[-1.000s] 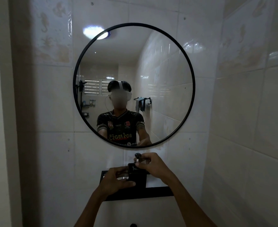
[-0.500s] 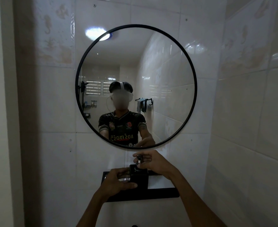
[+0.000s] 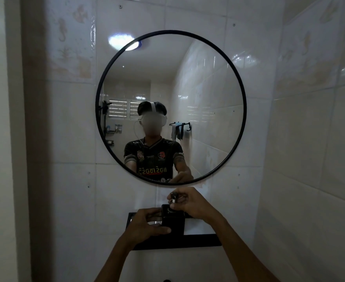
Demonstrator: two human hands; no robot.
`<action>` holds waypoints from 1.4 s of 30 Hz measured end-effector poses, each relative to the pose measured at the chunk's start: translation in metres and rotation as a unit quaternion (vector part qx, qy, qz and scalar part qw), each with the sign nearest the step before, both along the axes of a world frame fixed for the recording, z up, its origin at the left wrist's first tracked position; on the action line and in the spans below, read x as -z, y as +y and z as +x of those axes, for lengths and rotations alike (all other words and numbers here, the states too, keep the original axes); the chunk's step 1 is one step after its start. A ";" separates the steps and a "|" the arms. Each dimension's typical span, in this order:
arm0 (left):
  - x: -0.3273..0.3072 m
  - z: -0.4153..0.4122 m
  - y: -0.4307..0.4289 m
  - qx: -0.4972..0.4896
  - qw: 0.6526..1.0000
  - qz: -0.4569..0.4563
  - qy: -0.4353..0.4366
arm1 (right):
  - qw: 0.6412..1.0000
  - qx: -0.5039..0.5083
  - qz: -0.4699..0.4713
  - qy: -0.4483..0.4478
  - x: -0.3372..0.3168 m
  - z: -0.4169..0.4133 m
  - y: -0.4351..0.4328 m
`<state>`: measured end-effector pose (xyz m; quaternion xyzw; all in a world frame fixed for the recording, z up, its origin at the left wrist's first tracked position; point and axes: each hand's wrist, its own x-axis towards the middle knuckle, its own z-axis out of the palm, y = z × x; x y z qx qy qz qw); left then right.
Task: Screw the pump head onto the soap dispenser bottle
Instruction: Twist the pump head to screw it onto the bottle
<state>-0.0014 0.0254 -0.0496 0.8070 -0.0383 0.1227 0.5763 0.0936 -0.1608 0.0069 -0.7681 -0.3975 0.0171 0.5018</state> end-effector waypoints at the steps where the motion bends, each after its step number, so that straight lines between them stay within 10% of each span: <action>1: 0.000 0.000 0.000 -0.001 1.000 0.000 0.000 | 1.000 0.001 -0.001 -0.002 0.000 0.000 0.000; 42: -0.001 -0.002 0.002 -0.024 0.999 -0.016 -0.020 | 0.995 0.091 -0.009 0.050 0.002 0.000 -0.026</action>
